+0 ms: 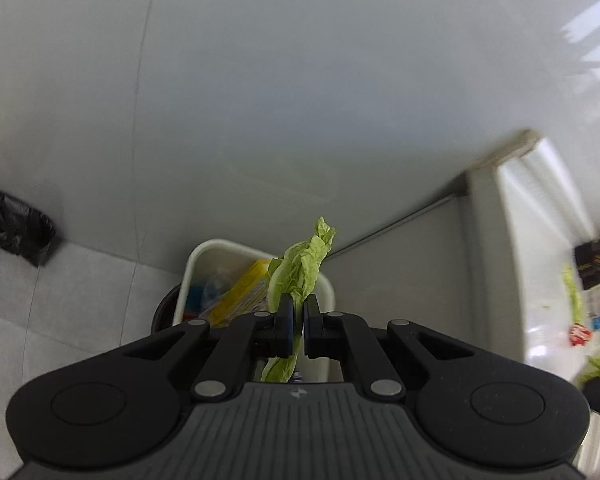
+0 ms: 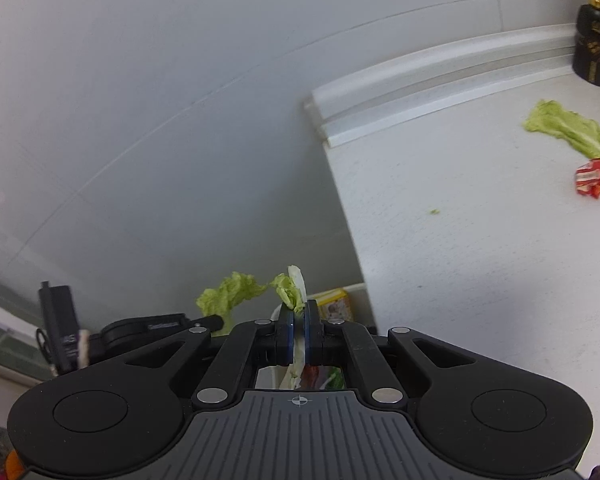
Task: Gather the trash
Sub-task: 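Carry the lettuce leaves in both grippers down to the white wastebasket, then open both grippers over the wastebasket to drop the lettuce leaves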
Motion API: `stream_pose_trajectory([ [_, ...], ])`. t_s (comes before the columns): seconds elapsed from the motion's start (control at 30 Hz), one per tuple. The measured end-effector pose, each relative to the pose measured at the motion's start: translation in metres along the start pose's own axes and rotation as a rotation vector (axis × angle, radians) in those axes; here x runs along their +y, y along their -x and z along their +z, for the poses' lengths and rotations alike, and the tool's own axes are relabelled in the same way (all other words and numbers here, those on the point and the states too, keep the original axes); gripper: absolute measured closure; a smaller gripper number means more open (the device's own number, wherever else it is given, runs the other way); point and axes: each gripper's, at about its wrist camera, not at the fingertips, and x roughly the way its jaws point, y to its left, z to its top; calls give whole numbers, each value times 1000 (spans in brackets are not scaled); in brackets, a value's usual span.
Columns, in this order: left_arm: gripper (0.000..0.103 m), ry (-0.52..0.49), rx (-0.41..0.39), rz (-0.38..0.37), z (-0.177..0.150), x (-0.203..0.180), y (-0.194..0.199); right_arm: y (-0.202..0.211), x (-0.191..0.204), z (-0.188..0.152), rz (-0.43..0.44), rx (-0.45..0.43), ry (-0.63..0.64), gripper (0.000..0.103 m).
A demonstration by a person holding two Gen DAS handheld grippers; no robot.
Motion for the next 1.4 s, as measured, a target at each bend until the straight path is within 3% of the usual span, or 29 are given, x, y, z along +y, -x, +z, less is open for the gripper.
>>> stream_pose_trajectory([
  [0.33, 98, 11, 73, 39, -2, 14, -57, -41, 20, -6, -35, 91, 75, 99],
  [0.47, 78, -14, 100, 56, -6, 18, -68, -63, 25, -2, -60, 113, 91, 99],
  [0.6, 73, -63, 117, 71, -11, 17, -71, -83, 29, -3, -84, 127, 115, 99],
  [0.67, 65, -70, 120, 74, -13, 18, -70, -95, 30, -3, -90, 139, 117, 99],
  [1.1, 56, -75, 125, 83, -19, 29, -69, -171, 31, -12, -153, 224, 142, 99],
  [1.3, 52, -97, 140, 106, -23, 25, -75, -177, 28, -15, -122, 241, 117, 83],
  [1.37, 45, -104, 133, 109, -23, 24, -72, -173, 25, -15, -106, 231, 111, 59],
  [1.4, 44, -106, 130, 110, -23, 24, -71, -170, 24, -15, -100, 221, 111, 53],
])
